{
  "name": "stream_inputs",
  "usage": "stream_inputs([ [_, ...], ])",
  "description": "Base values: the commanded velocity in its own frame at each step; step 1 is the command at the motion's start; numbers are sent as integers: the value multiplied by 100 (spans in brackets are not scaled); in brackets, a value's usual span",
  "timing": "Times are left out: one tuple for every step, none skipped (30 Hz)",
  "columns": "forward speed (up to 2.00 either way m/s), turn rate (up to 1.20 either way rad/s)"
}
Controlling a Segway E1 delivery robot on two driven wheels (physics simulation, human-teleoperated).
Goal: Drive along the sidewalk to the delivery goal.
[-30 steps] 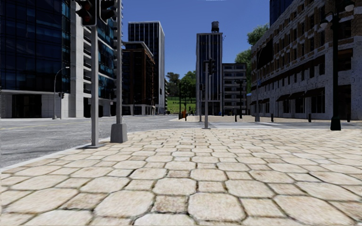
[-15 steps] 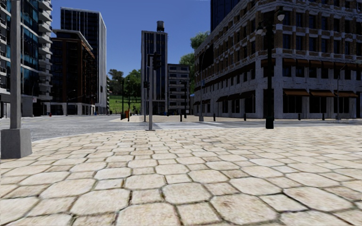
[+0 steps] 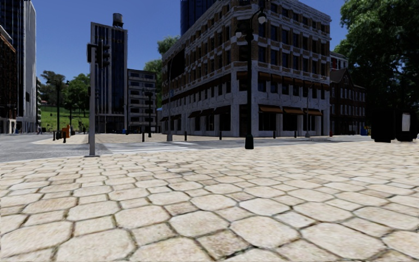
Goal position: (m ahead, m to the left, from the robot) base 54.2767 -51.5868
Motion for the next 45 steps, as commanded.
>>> stream_inputs([
  [200, -70],
  [200, -70],
  [200, -70],
  [200, -70],
  [200, -70],
  [200, -70],
  [200, -70],
  [200, -70],
  [200, -70],
  [200, -70],
  [200, -70],
  [200, -70],
  [200, -70],
  [200, -70],
  [200, -70],
  [200, -70],
  [200, -70],
  [200, -70],
  [200, -70],
  [200, -70],
  [200, -70],
  [200, -70],
  [200, -69],
  [200, -69],
  [200, -68],
  [200, -68],
  [200, -68],
  [200, -68],
  [200, -68],
  [200, -65],
  [200, -61],
  [200, -56],
  [200, -32],
  [200, -32],
  [200, 0],
  [200, 0],
  [200, 0],
  [200, 0],
  [200, 0],
  [200, 0],
  [200, 0],
  [200, 0],
  [200, 0],
  [200, 0],
  [200, 0],
])
